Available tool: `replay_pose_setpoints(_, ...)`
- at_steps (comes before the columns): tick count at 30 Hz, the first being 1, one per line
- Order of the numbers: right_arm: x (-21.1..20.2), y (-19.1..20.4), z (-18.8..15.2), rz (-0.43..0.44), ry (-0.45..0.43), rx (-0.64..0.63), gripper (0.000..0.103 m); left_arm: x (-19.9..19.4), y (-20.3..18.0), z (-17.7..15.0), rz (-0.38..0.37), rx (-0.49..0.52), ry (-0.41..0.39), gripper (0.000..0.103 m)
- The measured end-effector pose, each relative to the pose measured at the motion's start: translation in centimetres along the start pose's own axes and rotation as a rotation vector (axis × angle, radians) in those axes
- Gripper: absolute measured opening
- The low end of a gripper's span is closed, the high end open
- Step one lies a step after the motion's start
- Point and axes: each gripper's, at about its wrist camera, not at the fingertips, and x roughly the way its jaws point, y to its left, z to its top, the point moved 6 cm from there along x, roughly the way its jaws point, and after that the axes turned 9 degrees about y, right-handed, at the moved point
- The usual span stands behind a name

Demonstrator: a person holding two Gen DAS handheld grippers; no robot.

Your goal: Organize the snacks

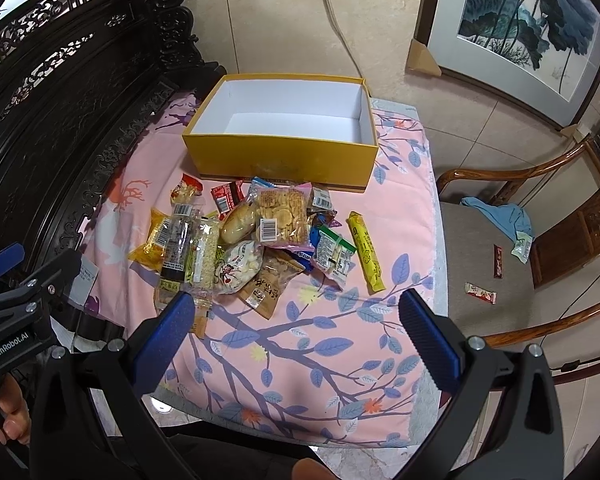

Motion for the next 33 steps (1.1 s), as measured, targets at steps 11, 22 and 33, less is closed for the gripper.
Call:
replay_pose_setpoints(11, 0.2, 0.0, 0.6, 0.005, 0.003, -0.001, 0.102, 0.3, 0.0, 0.6, 0.006, -0.001, 0.005, 0.101)
replay_pose_setpoints(22, 0.6, 0.1, 1.1, 0.008, 0.008, -0.002, 0.102, 0.4, 0.0, 0.7, 0.006, 0.000, 0.006, 0.101)
replay_pose_setpoints(33, 0.8, 0.1, 1.1, 0.010, 0.006, -0.004, 0.102, 0.4, 0.0, 0.8, 0.009, 0.001, 0.008, 0.101)
